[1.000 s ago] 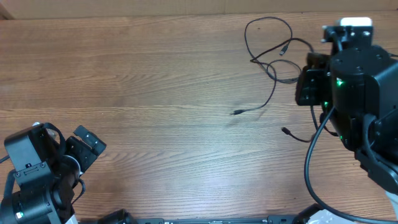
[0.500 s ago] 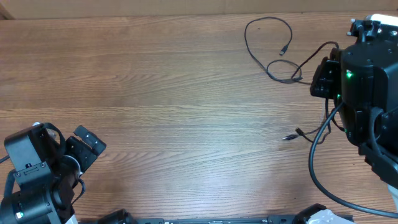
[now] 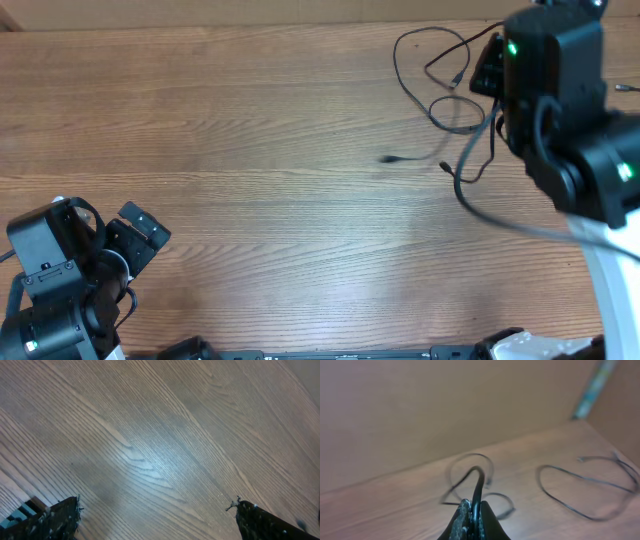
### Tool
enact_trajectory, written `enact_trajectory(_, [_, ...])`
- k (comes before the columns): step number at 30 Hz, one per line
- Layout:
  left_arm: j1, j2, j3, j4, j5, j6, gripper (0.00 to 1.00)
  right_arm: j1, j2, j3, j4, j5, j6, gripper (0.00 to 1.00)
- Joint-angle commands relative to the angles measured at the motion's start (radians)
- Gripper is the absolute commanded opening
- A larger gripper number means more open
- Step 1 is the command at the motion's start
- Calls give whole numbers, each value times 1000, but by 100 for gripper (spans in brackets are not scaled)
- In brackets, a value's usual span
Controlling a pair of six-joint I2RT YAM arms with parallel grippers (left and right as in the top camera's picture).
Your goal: Untangle cables
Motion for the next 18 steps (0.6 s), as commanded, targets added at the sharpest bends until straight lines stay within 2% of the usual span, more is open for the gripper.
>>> enact_trajectory(1, [5, -2, 11, 1, -13, 16, 100, -101, -12, 2, -16, 51, 55, 4])
enact_trajectory(6, [5, -2, 11, 1, -13, 16, 100, -332, -23, 5, -82, 39, 118, 4])
enact_trajectory(10, [5, -2, 11, 1, -14, 16, 100, -506, -37, 5, -118, -65, 117, 4])
enact_trajectory(14, [5, -2, 11, 1, -13, 16, 100, -620, -43, 5, -118, -183, 116, 4])
enact_trajectory(18, [5, -2, 11, 1, -14, 16, 100, -673, -35, 5, -120, -278, 115, 4])
